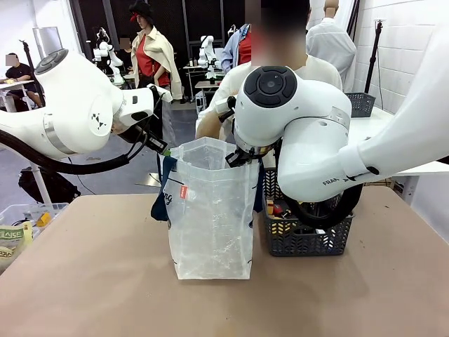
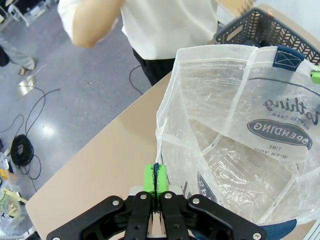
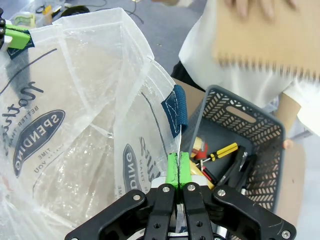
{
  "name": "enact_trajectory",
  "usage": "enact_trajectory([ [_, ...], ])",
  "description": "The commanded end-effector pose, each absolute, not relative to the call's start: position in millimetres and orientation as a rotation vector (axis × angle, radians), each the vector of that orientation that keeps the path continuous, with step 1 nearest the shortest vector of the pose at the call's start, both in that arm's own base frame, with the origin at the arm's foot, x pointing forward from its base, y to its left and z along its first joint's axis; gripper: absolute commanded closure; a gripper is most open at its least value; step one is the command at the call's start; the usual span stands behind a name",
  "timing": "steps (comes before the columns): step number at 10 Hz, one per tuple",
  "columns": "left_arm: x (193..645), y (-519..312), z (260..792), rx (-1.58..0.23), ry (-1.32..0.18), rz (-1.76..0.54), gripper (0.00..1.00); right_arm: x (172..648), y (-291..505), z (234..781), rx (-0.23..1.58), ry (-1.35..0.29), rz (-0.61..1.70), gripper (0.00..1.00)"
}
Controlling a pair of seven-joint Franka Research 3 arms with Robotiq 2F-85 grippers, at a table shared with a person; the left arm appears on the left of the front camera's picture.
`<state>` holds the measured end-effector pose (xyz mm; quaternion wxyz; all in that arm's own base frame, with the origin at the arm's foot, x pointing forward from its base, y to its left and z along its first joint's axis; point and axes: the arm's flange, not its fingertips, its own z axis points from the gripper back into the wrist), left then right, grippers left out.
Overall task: Transfer purchased items from the store into the shopping bag.
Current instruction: Move the Reusable shopping bag to the right side of the table.
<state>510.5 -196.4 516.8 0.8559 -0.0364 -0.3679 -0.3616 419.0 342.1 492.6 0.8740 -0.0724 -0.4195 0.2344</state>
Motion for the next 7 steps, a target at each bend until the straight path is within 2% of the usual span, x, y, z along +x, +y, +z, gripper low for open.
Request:
enact_trajectory([
  [1,513.5,-198.3,519.1,-0.078,-0.771,-0.76,1.0,418.6,341.3,496.6,-0.139,-0.865,0.486,1.0],
  [7,513.5,-198.3,519.1,-0.078,-0.771,-0.76,1.0,418.6,341.3,496.6,-0.139,-0.865,0.486,1.0],
])
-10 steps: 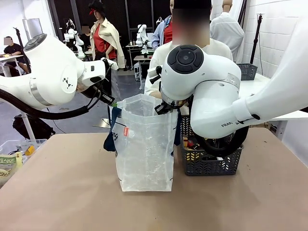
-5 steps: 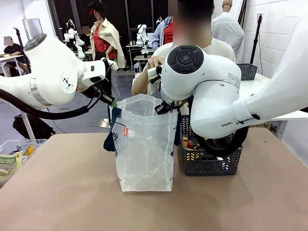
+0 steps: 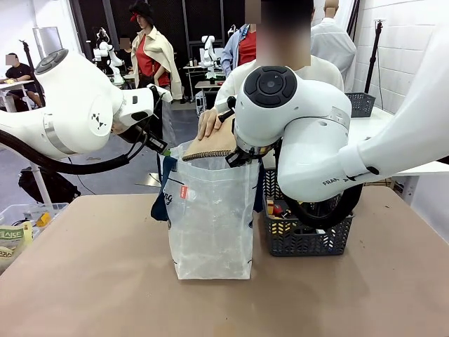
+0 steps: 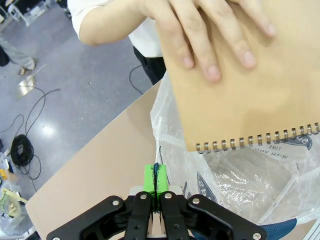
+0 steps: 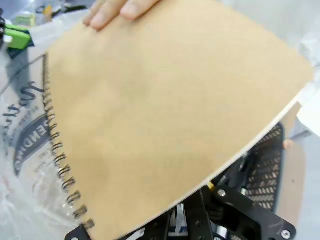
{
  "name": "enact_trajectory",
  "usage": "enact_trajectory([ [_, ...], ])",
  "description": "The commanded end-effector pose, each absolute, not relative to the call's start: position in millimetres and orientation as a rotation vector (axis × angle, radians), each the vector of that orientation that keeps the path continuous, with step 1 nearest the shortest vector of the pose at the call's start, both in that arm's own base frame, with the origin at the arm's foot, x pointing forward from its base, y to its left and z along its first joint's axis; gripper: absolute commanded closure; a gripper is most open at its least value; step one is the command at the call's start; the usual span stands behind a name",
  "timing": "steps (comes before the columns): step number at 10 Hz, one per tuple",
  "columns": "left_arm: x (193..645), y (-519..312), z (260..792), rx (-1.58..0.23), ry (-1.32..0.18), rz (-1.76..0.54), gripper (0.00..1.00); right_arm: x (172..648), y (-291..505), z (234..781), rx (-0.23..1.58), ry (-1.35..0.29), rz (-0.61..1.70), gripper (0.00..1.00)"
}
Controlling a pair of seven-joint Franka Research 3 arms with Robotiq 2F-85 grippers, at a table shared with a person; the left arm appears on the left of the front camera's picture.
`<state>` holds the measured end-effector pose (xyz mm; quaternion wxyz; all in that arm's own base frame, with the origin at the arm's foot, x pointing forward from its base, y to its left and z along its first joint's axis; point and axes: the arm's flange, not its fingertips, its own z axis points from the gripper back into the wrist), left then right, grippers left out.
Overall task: Transfer purchased items from the store into the shopping bag.
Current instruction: Move the Reusable shopping bag to the right side of the table.
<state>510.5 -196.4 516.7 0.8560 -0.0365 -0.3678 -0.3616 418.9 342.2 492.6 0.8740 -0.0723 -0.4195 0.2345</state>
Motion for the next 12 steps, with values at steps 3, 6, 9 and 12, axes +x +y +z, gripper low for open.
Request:
enact_trajectory([
  [3,513.5,-198.3,519.1,-0.078,-0.771,-0.76,1.0,418.6,341.3,496.6,-0.139,-0.865,0.486,1.0],
  [6,513.5,-198.3,519.1,-0.078,-0.771,-0.76,1.0,418.6,341.3,496.6,-0.139,-0.865,0.486,1.0],
  [9,513.5,-198.3,519.1,-0.078,-0.771,-0.76,1.0,418.6,341.3,496.6,-0.139,-0.865,0.486,1.0],
  [12,513.5,-198.3,519.1,-0.078,-0.771,-0.76,1.0,418.6,341.3,496.6,-0.139,-0.865,0.486,1.0],
])
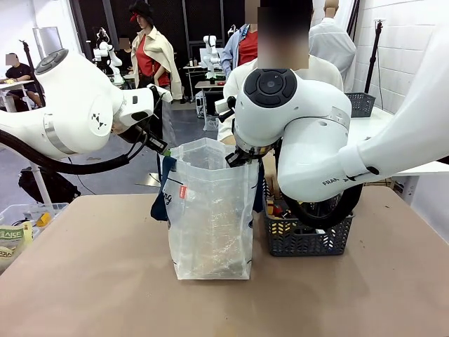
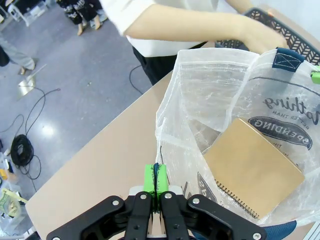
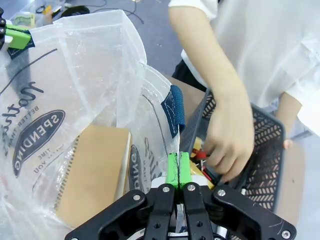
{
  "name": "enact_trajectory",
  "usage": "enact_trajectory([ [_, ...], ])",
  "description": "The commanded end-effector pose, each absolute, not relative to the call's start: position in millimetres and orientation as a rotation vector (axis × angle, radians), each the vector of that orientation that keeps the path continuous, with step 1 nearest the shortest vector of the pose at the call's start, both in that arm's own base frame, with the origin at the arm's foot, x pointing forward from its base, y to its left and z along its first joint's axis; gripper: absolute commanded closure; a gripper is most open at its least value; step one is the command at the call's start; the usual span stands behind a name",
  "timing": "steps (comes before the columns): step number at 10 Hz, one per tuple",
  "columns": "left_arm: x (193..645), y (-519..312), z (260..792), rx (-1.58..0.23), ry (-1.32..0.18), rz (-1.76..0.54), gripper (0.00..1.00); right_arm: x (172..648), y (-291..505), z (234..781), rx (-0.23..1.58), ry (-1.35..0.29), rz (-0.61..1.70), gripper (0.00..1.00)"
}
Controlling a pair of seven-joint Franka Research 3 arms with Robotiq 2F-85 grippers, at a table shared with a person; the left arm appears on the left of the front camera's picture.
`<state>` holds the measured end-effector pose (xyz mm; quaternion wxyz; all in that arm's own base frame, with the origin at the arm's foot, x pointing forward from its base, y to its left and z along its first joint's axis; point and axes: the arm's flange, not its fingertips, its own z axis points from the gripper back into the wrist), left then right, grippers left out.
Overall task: Transfer purchased items from the store into the shopping bag.
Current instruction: Move the Reusable shopping bag to the right side of the table.
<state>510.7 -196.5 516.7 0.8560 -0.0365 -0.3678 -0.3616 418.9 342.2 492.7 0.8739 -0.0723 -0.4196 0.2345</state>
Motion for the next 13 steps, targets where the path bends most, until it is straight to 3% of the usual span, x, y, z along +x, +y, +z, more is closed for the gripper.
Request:
enact_trajectory([
  [1,513.5,-198.3,519.1,-0.078,-0.771,-0.76,1.0,418.6,341.3,496.6,-0.139,-0.865,0.486,1.0],
  [13,513.5,-198.3,519.1,-0.078,-0.771,-0.76,1.0,418.6,341.3,496.6,-0.139,-0.865,0.486,1.0],
])
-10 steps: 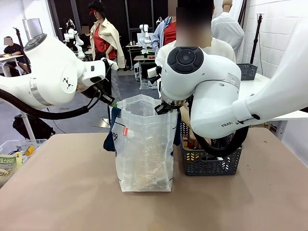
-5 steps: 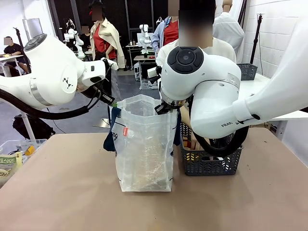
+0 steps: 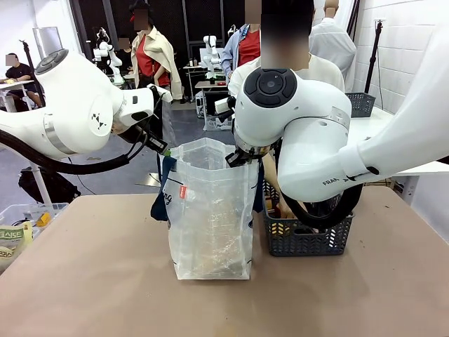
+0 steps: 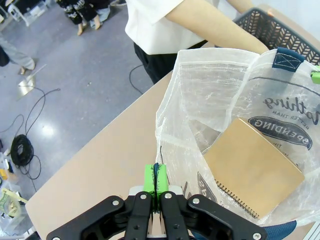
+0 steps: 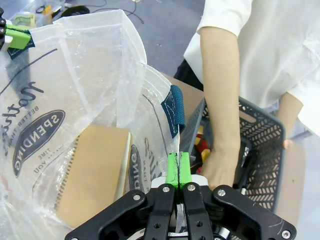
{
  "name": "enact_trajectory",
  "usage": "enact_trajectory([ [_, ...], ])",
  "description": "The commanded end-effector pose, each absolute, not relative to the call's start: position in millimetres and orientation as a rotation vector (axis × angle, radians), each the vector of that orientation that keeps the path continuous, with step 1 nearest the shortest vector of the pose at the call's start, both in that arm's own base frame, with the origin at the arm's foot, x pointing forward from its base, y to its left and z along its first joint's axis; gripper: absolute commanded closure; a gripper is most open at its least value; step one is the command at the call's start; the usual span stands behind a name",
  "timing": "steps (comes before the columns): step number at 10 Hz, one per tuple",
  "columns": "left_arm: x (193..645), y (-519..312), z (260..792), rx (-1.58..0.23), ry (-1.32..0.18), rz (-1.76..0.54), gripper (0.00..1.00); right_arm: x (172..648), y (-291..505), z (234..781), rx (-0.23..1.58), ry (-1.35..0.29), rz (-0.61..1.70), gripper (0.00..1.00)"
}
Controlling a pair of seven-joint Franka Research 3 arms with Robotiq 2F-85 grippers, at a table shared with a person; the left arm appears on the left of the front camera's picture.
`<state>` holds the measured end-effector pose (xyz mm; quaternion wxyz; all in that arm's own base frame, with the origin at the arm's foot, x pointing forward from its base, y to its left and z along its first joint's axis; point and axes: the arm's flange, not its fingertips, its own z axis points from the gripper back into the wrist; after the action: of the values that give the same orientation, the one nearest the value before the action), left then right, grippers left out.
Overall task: Transfer purchased items from the store into the shopping bag.
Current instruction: Move the Reusable shopping bag to the right side of the table.
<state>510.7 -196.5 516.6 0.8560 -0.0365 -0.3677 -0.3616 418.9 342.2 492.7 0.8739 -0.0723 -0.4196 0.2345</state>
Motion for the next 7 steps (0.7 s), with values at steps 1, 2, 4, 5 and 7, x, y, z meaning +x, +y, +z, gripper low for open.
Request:
enact_trajectory([
  [1,513.5,-198.3,519.1,-0.078,-0.771,-0.76,1.0,418.6,341.3,496.6,-0.139,-0.865,0.486,1.0],
  [2,513.5,-198.3,519.1,-0.078,-0.771,-0.76,1.0,418.6,341.3,496.6,-0.139,-0.865,0.486,1.0],
  [4,513.5,-198.3,519.1,-0.078,-0.771,-0.76,1.0,418.6,341.3,496.6,-0.139,-0.865,0.486,1.0],
  [5,513.5,-198.3,519.1,-0.078,-0.771,-0.76,1.0,418.6,341.3,496.6,-0.139,-0.865,0.486,1.0],
  [7,513.5,-198.3,519.1,-0.078,-0.771,-0.76,1.0,418.6,341.3,496.6,-0.139,-0.865,0.486,1.0],
])
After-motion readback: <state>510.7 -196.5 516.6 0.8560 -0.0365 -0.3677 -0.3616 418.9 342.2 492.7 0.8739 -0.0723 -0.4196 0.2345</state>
